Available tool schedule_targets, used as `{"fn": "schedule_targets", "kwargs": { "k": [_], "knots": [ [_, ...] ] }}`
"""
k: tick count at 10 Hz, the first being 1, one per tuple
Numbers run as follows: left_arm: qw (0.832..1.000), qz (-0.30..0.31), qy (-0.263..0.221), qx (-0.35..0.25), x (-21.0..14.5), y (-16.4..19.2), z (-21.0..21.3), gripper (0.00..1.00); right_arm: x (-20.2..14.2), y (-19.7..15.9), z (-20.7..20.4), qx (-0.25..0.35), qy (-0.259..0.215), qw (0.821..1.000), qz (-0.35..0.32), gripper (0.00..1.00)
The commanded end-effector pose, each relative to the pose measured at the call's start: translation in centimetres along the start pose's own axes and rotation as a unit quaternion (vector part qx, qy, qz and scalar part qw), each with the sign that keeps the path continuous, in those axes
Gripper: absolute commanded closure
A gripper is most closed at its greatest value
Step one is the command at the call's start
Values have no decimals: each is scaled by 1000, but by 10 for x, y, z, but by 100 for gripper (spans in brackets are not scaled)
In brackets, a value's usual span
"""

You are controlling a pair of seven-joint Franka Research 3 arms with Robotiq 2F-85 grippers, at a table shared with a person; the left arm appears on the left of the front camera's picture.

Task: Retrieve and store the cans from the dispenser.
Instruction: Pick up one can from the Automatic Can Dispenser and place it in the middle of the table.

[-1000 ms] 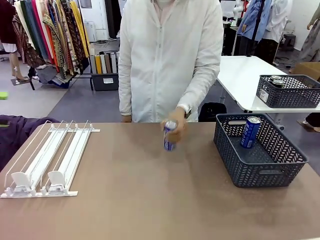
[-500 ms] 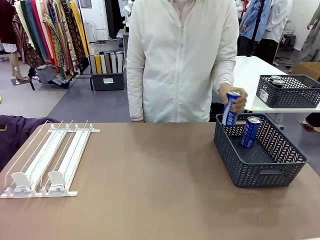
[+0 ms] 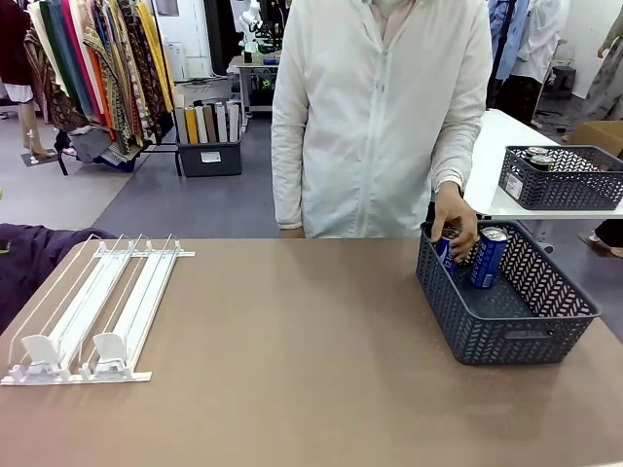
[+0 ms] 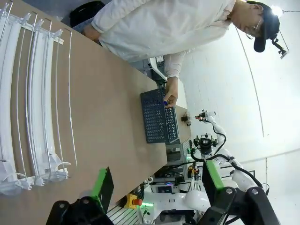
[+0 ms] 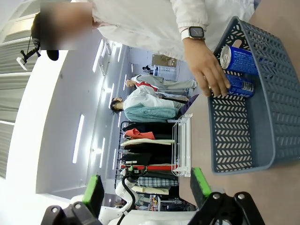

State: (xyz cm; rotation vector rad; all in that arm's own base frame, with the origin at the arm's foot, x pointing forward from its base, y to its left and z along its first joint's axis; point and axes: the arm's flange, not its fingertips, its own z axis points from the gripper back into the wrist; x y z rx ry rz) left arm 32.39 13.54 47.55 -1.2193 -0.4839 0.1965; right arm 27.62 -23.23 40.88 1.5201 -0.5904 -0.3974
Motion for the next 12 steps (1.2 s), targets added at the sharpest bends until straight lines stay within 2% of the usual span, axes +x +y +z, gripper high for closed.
{"fn": "schedule_targets", "kwargs": {
  "k": [1, 12],
  "knots": [
    [1000, 4, -5, -12, 0, -2, -1, 0, -1, 4, 1, -1, 6, 1000, -2, 0],
    [1000, 4, -5, -12, 0, -2, -1, 0, -1, 4, 1, -1, 6, 1000, -2, 0]
  ]
}}
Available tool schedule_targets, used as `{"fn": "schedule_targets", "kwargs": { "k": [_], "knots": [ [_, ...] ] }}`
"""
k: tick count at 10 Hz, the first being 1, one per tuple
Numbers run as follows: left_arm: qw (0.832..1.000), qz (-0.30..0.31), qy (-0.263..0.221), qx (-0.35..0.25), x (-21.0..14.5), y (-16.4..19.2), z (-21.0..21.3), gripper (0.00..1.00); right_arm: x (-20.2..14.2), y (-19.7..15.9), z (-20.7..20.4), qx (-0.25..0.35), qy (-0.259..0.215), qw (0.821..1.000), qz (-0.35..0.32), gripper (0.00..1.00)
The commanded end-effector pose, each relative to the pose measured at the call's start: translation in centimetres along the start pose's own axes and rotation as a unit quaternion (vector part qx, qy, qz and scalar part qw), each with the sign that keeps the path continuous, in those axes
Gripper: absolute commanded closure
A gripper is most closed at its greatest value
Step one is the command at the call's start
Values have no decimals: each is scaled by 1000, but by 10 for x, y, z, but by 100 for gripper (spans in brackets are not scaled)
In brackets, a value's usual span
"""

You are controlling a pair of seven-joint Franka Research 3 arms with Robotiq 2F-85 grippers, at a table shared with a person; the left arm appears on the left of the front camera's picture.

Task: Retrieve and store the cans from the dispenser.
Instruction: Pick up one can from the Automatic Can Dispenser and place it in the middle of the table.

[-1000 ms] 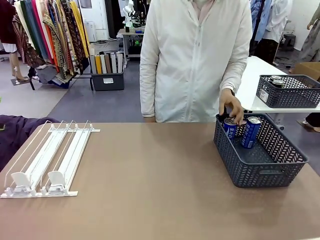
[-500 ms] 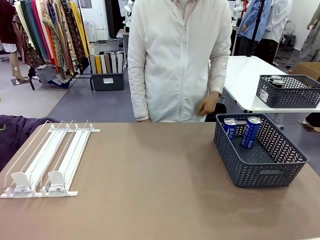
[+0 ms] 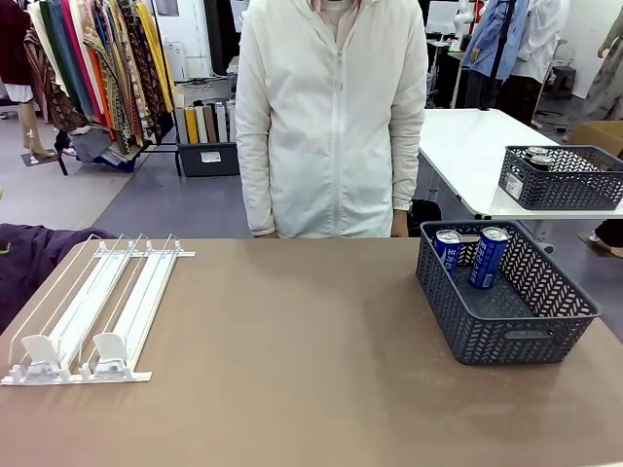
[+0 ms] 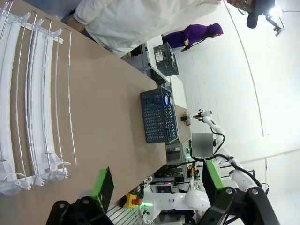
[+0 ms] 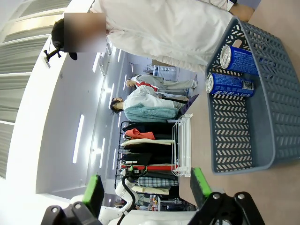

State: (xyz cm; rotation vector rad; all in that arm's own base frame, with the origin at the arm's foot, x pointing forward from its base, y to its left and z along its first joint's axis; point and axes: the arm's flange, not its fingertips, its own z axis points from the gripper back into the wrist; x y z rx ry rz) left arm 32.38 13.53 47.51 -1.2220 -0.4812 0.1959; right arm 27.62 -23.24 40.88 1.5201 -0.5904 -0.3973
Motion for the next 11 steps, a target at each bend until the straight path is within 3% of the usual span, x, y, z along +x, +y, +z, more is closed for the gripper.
{"fn": "schedule_targets", "kwargs": {
  "k": [1, 11],
  "knots": [
    [1000, 3, -6, -10, 0, -3, -1, 0, -1, 4, 1, -1, 6, 1000, -2, 0],
    [1000, 3, -6, -10, 0, -3, -1, 0, -1, 4, 1, -1, 6, 1000, -2, 0]
  ]
}}
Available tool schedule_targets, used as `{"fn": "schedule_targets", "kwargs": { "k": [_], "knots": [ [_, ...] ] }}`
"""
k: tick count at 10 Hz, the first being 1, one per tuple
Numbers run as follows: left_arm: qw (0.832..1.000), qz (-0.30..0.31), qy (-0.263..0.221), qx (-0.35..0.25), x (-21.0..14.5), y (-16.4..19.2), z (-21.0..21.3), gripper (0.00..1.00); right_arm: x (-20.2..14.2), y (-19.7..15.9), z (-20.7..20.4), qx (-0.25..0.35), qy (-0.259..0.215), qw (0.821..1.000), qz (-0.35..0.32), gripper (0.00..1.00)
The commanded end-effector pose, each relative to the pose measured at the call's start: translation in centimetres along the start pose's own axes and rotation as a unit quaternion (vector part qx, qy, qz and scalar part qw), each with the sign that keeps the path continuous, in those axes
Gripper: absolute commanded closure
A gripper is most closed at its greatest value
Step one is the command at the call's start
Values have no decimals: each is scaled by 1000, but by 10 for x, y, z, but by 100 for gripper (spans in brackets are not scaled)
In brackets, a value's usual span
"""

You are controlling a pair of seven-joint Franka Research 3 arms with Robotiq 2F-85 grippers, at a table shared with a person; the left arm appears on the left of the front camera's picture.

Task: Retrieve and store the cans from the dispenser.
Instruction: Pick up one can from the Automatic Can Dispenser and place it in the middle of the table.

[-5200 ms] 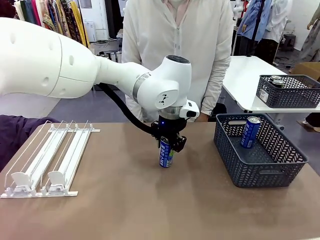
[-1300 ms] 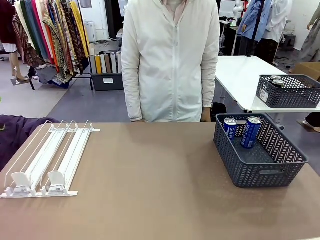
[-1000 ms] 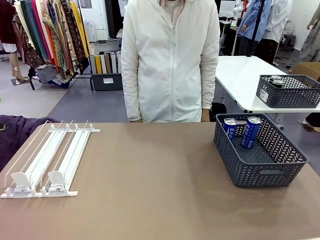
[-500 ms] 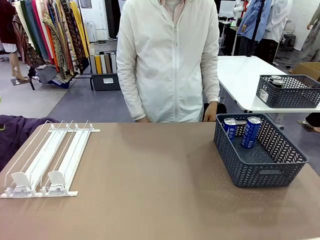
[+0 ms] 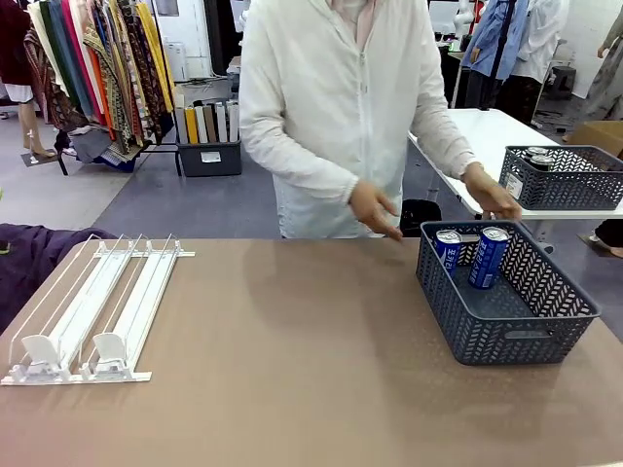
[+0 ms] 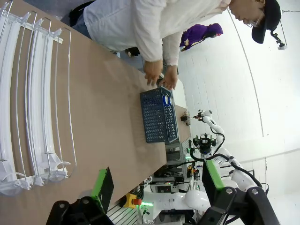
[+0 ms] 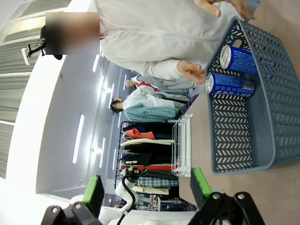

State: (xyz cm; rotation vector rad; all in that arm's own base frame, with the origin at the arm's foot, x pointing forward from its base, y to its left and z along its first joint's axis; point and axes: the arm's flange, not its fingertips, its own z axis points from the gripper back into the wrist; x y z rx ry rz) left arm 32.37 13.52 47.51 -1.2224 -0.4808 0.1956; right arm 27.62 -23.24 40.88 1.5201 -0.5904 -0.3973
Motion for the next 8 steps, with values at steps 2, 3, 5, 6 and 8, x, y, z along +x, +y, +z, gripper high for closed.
{"fn": "schedule_targets", "kwargs": {
  "k": [2, 3, 5, 6, 8],
  "knots": [
    [1000, 3, -6, -10, 0, -3, -1, 0, -1, 4, 1, -1, 6, 1000, -2, 0],
    [1000, 3, -6, -10, 0, -3, -1, 0, -1, 4, 1, -1, 6, 1000, -2, 0],
    [1000, 3, -6, -10, 0, -3, -1, 0, -1, 4, 1, -1, 6, 1000, -2, 0],
    [1000, 3, -6, -10, 0, -3, -1, 0, -1, 4, 1, -1, 6, 1000, -2, 0],
    [1000, 3, -6, -10, 0, -3, -1, 0, -1, 4, 1, -1, 6, 1000, -2, 0]
  ]
}}
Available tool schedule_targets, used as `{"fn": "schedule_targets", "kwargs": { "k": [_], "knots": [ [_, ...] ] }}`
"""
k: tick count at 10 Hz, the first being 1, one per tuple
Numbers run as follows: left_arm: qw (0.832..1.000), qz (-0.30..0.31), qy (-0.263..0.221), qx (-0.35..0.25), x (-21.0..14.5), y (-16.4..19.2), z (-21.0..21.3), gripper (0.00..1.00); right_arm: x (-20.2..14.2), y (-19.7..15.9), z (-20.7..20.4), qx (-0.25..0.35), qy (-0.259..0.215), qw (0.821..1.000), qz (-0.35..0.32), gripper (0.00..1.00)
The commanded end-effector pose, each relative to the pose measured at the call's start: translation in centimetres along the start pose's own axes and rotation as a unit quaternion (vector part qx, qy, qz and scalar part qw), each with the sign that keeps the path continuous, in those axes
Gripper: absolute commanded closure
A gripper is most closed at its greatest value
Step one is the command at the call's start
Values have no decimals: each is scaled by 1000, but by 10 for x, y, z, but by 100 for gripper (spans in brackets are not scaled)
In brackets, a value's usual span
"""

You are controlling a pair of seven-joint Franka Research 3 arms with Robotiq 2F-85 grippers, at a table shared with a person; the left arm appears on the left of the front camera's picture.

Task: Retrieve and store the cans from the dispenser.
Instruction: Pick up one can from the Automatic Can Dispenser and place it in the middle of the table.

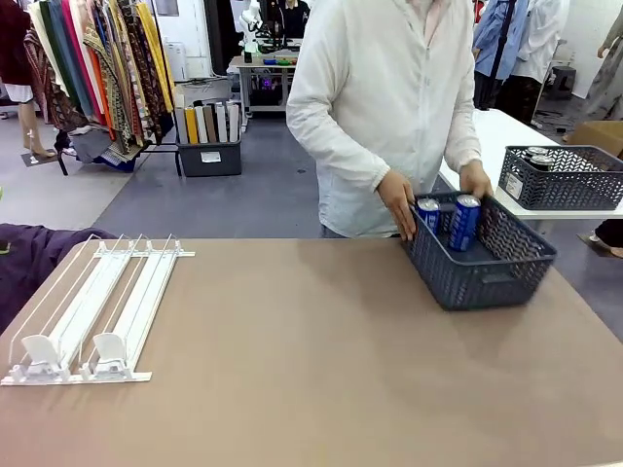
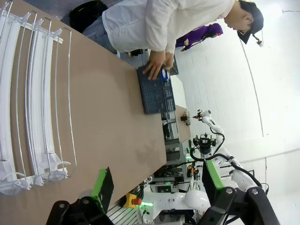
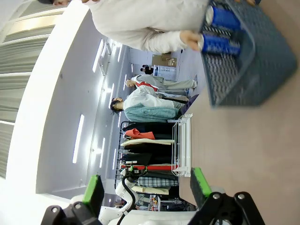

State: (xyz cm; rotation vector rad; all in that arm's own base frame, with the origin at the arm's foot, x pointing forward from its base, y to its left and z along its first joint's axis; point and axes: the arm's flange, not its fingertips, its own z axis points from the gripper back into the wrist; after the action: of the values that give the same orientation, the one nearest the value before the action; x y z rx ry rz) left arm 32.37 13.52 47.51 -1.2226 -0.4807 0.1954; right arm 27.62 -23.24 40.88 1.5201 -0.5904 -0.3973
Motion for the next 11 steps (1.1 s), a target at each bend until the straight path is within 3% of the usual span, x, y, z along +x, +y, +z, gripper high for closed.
{"fn": "schedule_targets", "kwargs": {
  "k": [1, 11],
  "knots": [
    [1000, 3, -6, -10, 0, -3, -1, 0, -1, 4, 1, -1, 6, 1000, -2, 0],
    [1000, 3, -6, -10, 0, -3, -1, 0, -1, 4, 1, -1, 6, 1000, -2, 0]
  ]
}}
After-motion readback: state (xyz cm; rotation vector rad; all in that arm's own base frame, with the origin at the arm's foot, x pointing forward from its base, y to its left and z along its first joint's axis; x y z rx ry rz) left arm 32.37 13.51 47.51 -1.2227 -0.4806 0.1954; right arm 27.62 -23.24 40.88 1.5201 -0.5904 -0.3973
